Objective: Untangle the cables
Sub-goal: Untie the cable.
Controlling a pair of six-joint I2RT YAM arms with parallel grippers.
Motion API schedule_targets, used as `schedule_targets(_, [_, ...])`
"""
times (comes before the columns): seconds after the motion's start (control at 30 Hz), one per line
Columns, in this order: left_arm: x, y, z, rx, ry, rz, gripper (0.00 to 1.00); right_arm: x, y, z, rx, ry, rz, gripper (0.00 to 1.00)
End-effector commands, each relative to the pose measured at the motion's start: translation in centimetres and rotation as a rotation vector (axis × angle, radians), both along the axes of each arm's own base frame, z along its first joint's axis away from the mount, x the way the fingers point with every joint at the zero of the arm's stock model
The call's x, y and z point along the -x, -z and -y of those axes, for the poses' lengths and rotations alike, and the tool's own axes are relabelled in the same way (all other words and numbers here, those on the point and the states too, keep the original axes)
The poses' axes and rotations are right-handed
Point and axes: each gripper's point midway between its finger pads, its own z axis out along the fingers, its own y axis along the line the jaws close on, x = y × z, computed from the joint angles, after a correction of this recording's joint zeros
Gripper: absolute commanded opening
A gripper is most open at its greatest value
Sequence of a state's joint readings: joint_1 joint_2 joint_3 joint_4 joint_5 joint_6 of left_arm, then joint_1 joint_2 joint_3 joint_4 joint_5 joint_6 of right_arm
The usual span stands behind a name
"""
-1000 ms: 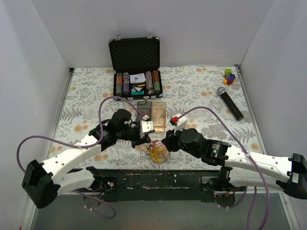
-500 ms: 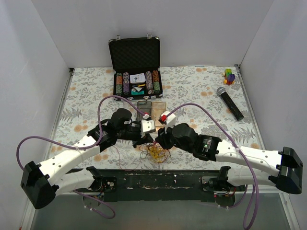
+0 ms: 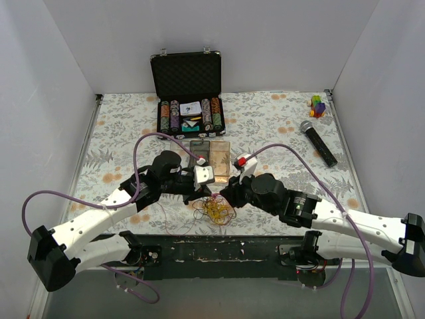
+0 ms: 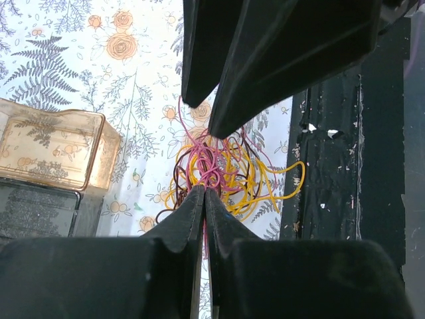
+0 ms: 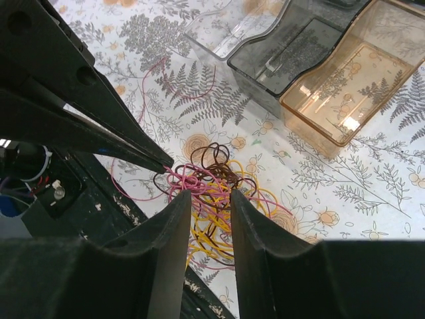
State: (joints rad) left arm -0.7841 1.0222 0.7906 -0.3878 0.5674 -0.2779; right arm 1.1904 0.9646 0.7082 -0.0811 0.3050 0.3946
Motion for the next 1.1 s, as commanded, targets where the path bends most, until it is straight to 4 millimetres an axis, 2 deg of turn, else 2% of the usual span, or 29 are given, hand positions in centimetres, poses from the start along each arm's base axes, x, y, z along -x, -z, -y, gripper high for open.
schedule_targets(0.0, [-0.1, -1.4, -0.1, 0.029, -0.016, 0.035, 0.0, -0.5, -1.1, 1.3, -0.078, 0.094, -0.016, 0.38])
schedule_targets(0.1, [-0.3, -1.2, -0.1, 0.02, -0.029, 0.032, 0.0, 0.6, -1.6, 0.5, -0.14, 0.046, -0.035, 0.37])
schedule_targets(0.23, [-0.4, -1.2, -0.1, 0.019, -0.035, 0.03, 0.0, 1.8, 0.2, -0.6, -0.104, 0.014, -0.068, 0.4])
schedule_targets(0.37, [-0.4, -1.1, 0.0, 0.016, -0.041, 0.022, 0.0, 3.0, -0.1, -2.1, -0.139, 0.002, -0.038, 0.44])
schedule_targets(0.47, [-0.5, -1.2, -0.1, 0.017, -0.045, 0.029, 0.0, 3.9, 0.7, -3.0, -0.105, -0.011, -0.015, 0.45])
schedule_targets(0.57, [-0.4, -1.1, 0.0, 0.016, -0.043, 0.025, 0.0, 3.4, 1.8, -2.8, -0.056, 0.06, -0.013, 0.47])
schedule_targets(0.8, [-0.3, -1.7, 0.3, 0.027, -0.042, 0.016, 0.0, 1.1, 1.9, -2.7, -0.025, 0.177, 0.08, 0.48])
schedule_targets(0.97, [-0.1, -2.1, 0.4, 0.035, -0.037, 0.012, 0.0, 0.8, 1.6, -4.4, -0.049, 0.169, 0.094, 0.47])
schedule_targets(1.07, [-0.1, -2.1, 0.3, 0.033, -0.043, 0.009, 0.0, 0.6, 2.1, -4.9, -0.046, 0.184, 0.079, 0.45])
